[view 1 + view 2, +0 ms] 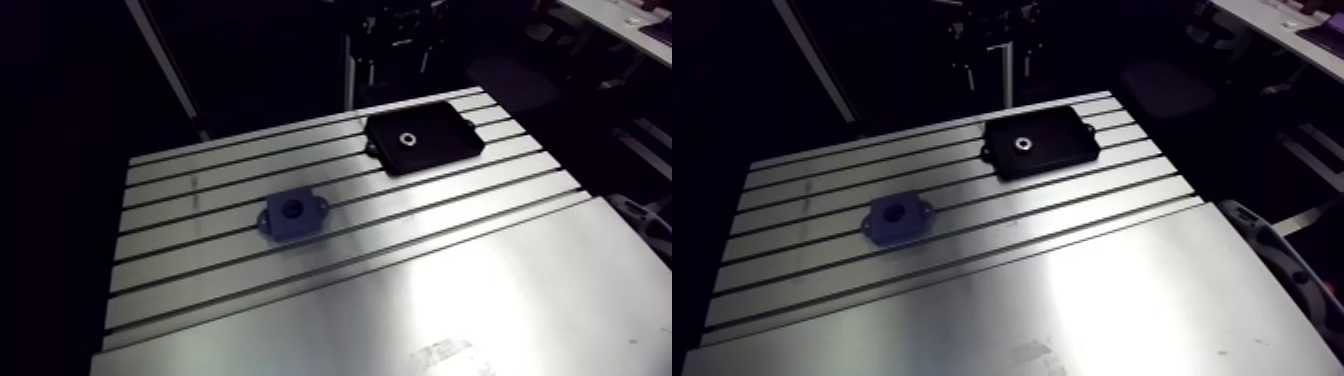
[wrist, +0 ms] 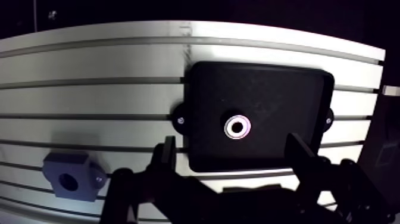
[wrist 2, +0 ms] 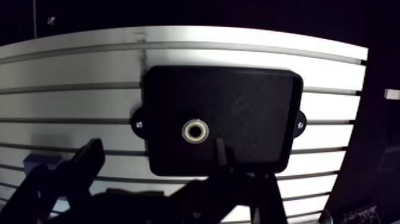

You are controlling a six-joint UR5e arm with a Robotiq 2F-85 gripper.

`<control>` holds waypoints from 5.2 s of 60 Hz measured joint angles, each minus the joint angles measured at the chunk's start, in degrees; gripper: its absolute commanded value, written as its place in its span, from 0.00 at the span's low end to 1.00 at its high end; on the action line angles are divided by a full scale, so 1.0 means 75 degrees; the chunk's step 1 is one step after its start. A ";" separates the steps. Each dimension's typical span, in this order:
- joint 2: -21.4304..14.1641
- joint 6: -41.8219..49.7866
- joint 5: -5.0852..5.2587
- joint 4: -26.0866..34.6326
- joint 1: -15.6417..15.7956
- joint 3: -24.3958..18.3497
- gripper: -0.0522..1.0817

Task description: Pick up the bearing and press it into the housing until flush.

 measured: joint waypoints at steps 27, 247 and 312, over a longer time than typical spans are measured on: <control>0.0092 -0.0256 0.0003 -0.0093 -0.0304 0.0186 0.06; 0.0731 -0.0402 -0.0031 -0.0860 -0.0543 0.0943 0.46; 0.0776 -0.0442 -0.0034 -0.1140 -0.0513 0.0952 0.47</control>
